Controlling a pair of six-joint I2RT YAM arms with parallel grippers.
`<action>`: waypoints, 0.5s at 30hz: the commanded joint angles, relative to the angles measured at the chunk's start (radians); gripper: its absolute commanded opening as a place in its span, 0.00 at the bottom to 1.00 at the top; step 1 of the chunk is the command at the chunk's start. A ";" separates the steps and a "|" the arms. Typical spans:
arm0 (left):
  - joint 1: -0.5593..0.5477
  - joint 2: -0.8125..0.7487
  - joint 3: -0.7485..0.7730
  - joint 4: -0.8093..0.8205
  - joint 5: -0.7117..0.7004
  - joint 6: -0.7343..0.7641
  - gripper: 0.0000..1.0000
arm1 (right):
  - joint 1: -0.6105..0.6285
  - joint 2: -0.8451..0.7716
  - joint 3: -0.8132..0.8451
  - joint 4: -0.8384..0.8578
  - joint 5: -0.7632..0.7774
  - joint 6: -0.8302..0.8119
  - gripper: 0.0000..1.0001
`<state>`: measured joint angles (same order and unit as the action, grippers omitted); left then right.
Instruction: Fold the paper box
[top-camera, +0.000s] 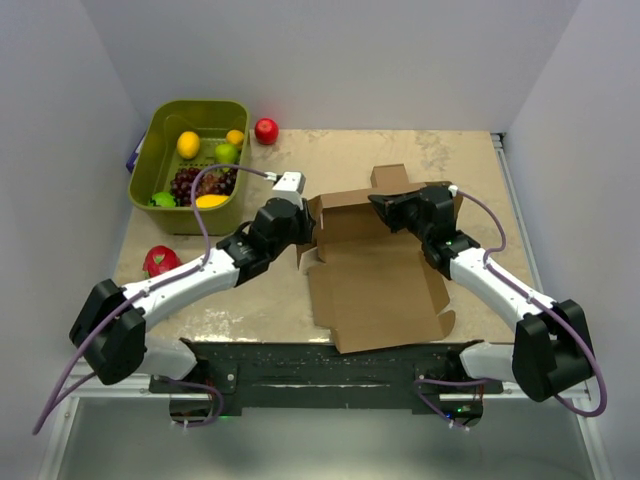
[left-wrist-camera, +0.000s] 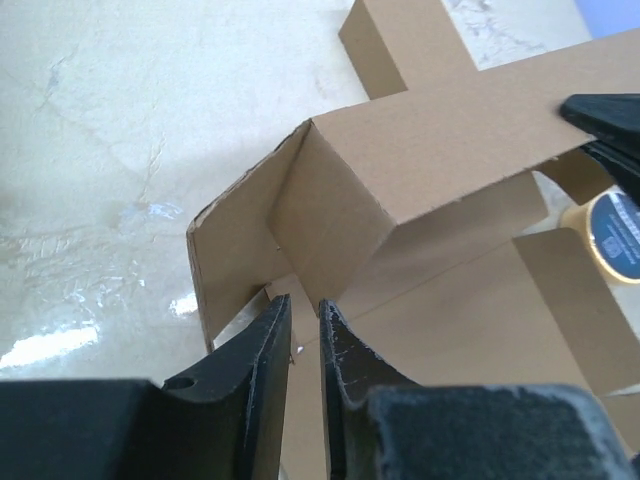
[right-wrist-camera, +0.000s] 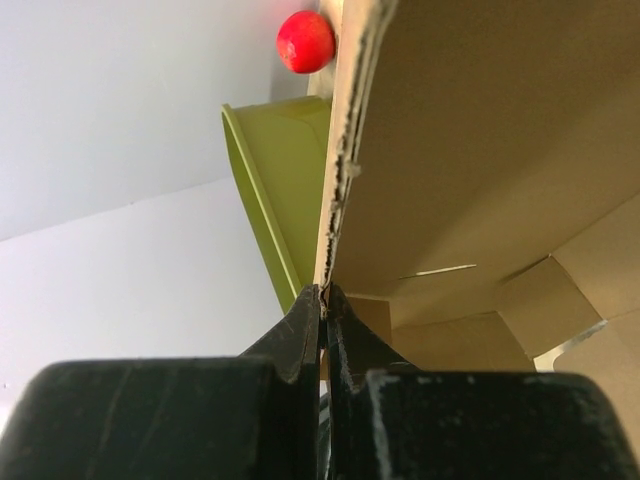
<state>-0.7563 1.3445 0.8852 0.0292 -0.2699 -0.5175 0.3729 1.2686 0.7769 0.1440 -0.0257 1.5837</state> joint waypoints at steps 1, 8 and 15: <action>0.005 0.038 0.086 0.009 -0.077 0.045 0.21 | 0.003 -0.029 -0.013 0.048 -0.020 -0.025 0.00; 0.005 0.102 0.170 -0.020 -0.098 0.091 0.20 | 0.003 -0.022 -0.014 0.054 -0.029 -0.031 0.00; 0.005 0.136 0.251 0.025 0.026 0.148 0.23 | 0.001 -0.002 -0.016 0.062 -0.043 -0.031 0.00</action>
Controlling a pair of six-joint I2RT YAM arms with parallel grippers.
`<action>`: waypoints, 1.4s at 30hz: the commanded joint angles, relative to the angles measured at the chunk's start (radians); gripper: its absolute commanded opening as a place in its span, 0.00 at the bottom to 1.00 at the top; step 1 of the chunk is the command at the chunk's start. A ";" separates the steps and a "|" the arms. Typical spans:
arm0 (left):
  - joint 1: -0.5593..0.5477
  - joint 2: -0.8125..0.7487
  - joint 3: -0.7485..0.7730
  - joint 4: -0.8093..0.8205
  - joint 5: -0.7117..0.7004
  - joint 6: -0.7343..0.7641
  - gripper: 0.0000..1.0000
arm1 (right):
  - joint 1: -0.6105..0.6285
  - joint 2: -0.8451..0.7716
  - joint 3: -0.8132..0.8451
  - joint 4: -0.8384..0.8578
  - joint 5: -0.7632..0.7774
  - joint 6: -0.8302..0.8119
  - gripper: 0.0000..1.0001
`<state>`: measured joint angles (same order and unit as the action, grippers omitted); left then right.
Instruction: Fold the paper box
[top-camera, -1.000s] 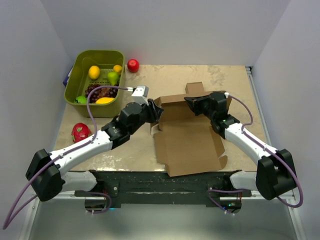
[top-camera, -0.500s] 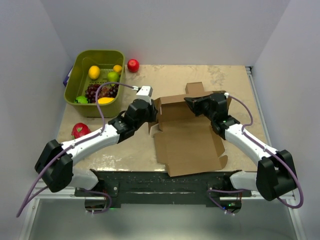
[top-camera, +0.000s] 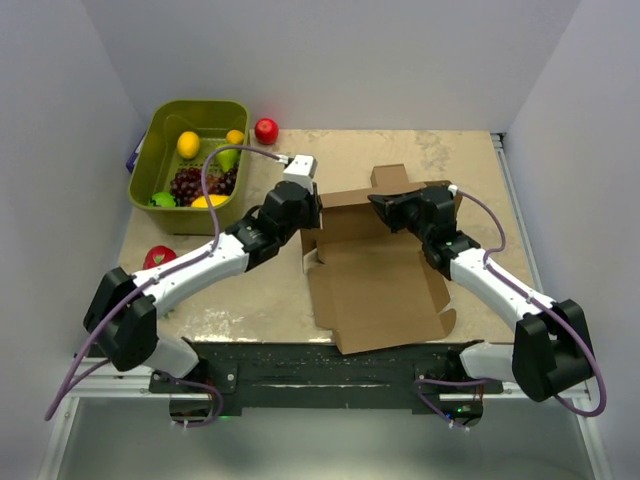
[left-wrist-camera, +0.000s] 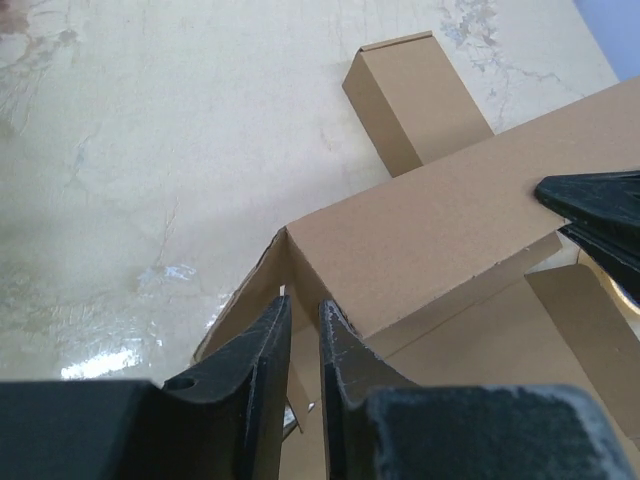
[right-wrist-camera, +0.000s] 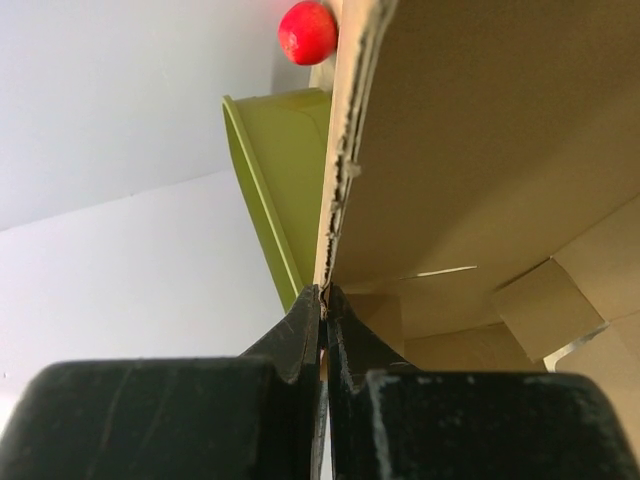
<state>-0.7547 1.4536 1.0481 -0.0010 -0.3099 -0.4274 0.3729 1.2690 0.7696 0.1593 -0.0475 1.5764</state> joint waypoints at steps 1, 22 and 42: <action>0.003 0.062 0.108 0.038 0.072 0.065 0.23 | 0.001 0.000 -0.010 0.051 -0.025 -0.024 0.00; -0.063 -0.047 0.041 0.130 0.003 0.111 0.33 | 0.001 -0.074 -0.030 -0.027 0.075 -0.024 0.00; -0.064 -0.074 -0.128 0.246 0.109 -0.079 0.27 | -0.009 -0.117 -0.046 -0.058 0.104 -0.027 0.00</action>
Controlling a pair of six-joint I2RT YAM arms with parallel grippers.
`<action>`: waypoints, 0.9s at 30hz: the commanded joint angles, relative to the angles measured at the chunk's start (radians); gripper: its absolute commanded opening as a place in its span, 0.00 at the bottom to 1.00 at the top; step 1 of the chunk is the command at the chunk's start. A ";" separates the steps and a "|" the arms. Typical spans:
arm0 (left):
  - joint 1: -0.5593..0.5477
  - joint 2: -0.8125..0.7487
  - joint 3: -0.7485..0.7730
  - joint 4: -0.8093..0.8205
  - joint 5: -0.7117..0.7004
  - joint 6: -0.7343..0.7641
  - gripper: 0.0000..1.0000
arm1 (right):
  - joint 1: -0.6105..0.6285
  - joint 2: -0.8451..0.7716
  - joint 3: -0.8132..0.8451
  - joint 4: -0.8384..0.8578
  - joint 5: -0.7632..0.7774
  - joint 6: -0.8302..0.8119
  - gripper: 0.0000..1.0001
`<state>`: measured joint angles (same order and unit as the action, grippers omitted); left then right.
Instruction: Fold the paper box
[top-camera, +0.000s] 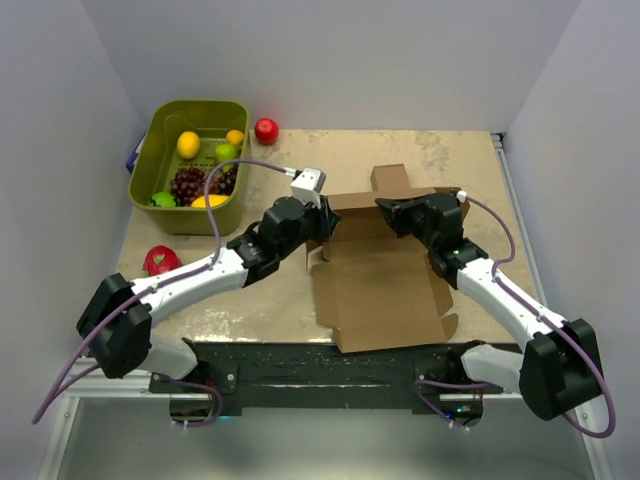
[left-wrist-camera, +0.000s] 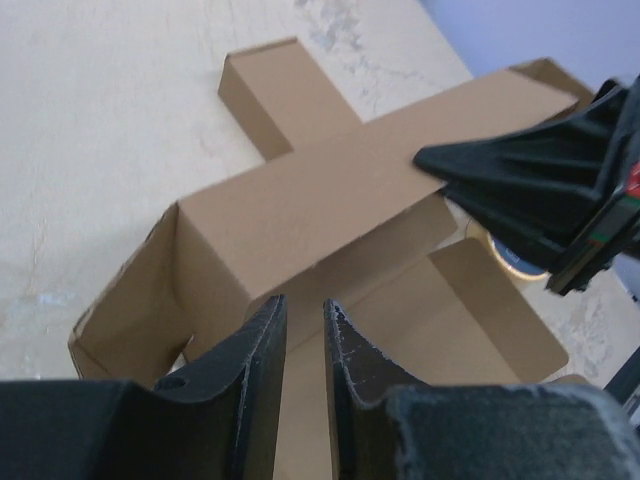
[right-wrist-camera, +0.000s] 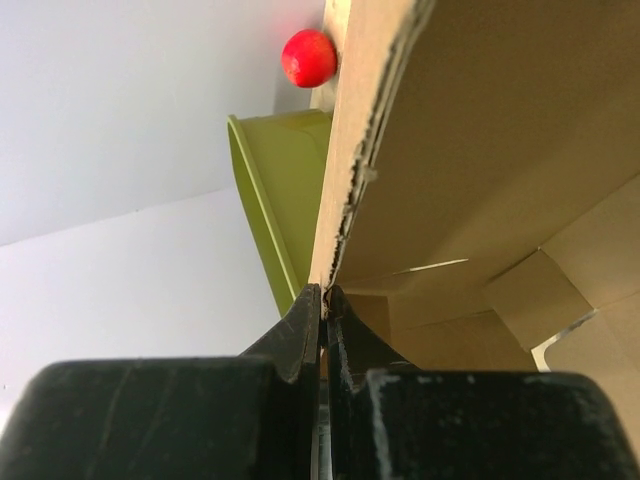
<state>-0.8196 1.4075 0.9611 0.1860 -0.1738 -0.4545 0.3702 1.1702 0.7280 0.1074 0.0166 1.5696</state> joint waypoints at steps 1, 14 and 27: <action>0.003 -0.034 -0.060 0.049 -0.033 -0.064 0.27 | -0.007 -0.017 -0.006 -0.006 0.040 -0.022 0.00; 0.036 -0.074 -0.157 0.046 -0.164 -0.049 0.26 | -0.008 -0.006 -0.004 -0.003 0.019 -0.033 0.00; 0.037 -0.114 -0.223 0.107 -0.199 0.023 0.21 | -0.010 0.003 -0.002 -0.006 0.008 -0.039 0.00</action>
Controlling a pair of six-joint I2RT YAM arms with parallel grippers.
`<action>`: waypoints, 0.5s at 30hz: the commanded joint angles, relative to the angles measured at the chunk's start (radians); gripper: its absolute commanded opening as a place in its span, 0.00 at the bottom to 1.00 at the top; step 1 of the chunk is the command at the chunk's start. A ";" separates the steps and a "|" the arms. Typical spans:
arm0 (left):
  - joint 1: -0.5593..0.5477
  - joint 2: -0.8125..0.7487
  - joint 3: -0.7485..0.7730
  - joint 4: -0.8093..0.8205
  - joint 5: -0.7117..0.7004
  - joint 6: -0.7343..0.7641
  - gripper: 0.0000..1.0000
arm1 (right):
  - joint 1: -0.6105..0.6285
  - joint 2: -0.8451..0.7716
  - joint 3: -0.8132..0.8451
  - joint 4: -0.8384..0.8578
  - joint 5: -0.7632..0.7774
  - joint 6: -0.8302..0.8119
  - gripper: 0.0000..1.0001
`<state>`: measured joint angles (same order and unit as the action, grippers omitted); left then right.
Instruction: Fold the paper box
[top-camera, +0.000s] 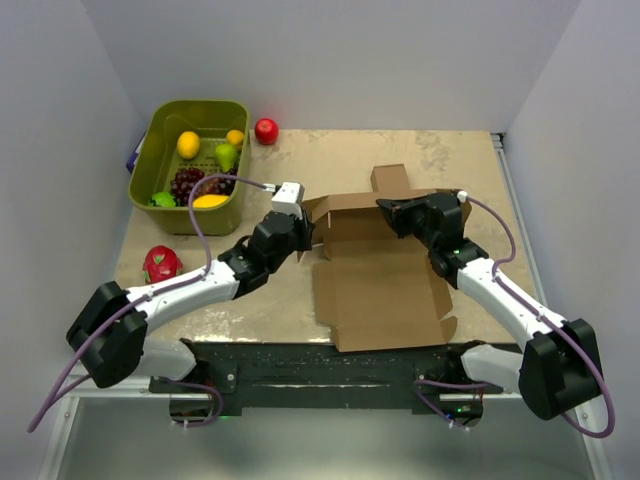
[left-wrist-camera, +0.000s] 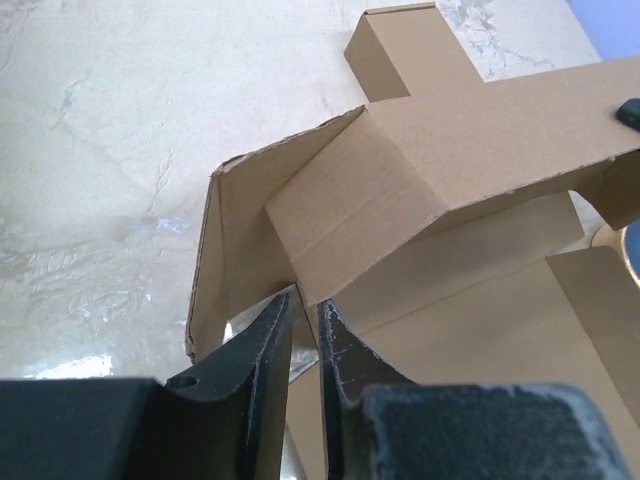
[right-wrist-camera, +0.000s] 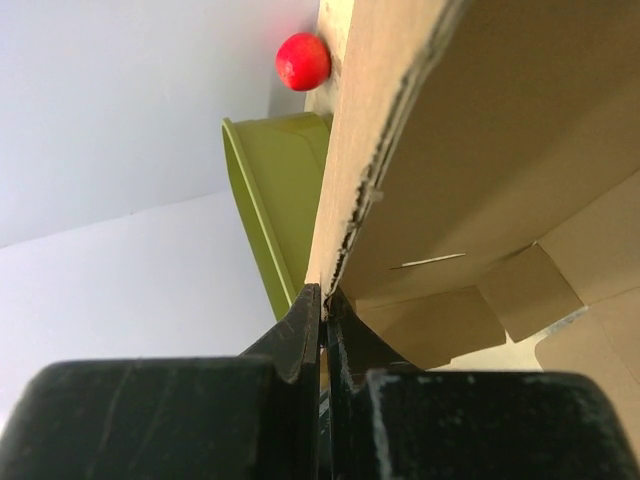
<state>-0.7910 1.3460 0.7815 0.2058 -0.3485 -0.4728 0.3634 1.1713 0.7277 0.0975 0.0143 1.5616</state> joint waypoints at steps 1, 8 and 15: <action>0.009 -0.057 -0.069 0.111 -0.026 0.043 0.23 | -0.006 0.001 -0.002 0.004 0.009 -0.031 0.00; 0.016 -0.035 -0.064 0.107 -0.056 0.039 0.24 | -0.004 0.001 -0.005 0.004 0.004 -0.032 0.00; 0.032 -0.033 -0.059 0.055 -0.102 0.042 0.21 | -0.006 -0.012 -0.007 -0.004 0.012 -0.034 0.00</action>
<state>-0.7715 1.3174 0.7006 0.2508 -0.3817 -0.4492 0.3607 1.1713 0.7277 0.0971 0.0097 1.5581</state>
